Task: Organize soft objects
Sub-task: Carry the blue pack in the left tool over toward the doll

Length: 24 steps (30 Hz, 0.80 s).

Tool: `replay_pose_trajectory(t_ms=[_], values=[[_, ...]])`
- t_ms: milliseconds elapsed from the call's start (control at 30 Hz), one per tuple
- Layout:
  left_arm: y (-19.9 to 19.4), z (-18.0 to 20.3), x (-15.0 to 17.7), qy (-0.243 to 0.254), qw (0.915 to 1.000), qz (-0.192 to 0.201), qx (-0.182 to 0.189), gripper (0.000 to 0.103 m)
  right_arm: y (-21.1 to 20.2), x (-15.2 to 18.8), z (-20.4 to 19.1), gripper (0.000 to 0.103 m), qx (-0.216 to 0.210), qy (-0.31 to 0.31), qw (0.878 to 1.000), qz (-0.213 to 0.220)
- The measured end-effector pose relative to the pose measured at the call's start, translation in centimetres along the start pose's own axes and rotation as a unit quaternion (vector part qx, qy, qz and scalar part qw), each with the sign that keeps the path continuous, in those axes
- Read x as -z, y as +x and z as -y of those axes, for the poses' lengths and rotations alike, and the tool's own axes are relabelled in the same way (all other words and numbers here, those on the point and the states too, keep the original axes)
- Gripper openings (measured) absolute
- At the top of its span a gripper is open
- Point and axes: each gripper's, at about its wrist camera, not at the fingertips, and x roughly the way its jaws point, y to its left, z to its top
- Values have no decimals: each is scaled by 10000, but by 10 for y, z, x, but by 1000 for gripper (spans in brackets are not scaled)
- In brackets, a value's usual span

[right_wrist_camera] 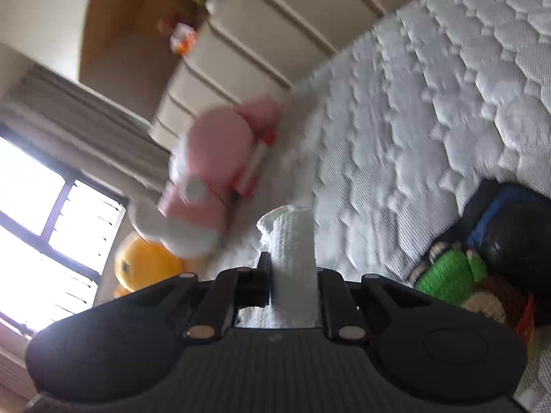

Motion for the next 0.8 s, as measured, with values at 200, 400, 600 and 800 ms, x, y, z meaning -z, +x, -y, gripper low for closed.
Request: replay_pose_trajectory(t_ms=[200, 400, 600, 800], values=[[-5, 3, -1, -20, 9999, 112, 78, 66, 14, 4, 6, 14, 899, -288, 9953, -205], [-8, -2, -2, -350, 9886, -487, -1384, 85, 3, -2, 8, 14, 1032, -262, 9943, 24], [-35, -3, 39, -2562, 9534, -923, -1302, 96, -24, -11, -3, 14, 609, -252, 9971, 393], [0, 14, 44, -2588, 9411, -1335, -1718, 102, -45, -11, -18, 14, 228, -371, 9968, 671]])
